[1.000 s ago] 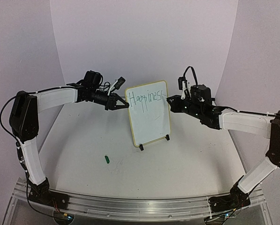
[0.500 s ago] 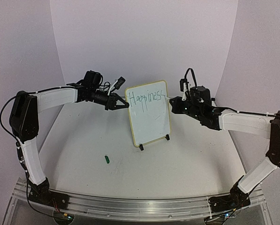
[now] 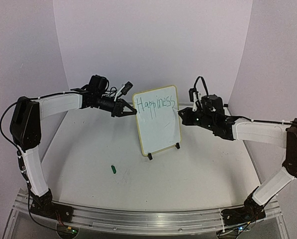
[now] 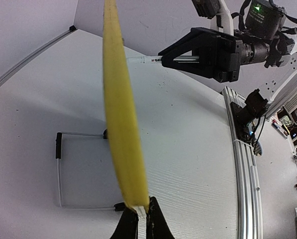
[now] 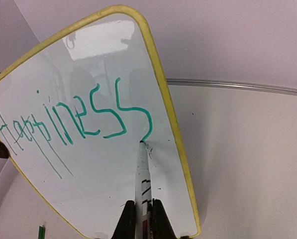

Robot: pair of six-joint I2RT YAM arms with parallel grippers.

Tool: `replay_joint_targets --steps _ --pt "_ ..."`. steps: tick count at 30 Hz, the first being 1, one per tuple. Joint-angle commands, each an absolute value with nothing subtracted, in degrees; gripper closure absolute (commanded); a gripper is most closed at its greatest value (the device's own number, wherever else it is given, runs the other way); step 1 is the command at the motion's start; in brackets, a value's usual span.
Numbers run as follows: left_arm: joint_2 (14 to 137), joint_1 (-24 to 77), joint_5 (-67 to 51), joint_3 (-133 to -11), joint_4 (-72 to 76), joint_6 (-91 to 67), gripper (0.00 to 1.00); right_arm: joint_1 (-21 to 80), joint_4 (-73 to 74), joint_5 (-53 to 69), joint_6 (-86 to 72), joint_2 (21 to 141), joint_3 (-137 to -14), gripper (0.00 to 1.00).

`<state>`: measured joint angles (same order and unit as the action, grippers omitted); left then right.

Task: Write a sentence on the whiteboard
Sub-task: Write on the whiteboard with the whiteboard marker without the cap.

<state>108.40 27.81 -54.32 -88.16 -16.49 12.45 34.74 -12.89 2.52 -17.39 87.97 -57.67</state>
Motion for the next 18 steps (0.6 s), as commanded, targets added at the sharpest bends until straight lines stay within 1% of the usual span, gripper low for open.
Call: replay_joint_targets --steps 1,10,18 --pt "109.9 28.3 -54.2 -89.0 -19.6 13.7 1.0 34.6 -15.8 5.5 -17.5 82.3 -55.2 1.0" --pt "109.8 28.3 -54.2 -89.5 -20.2 13.2 1.0 34.6 -15.1 7.1 -17.7 73.7 -51.5 1.0" --pt "110.9 28.3 -54.1 -92.4 -24.4 13.3 1.0 34.5 -12.7 10.8 -16.6 70.1 -50.3 1.0"
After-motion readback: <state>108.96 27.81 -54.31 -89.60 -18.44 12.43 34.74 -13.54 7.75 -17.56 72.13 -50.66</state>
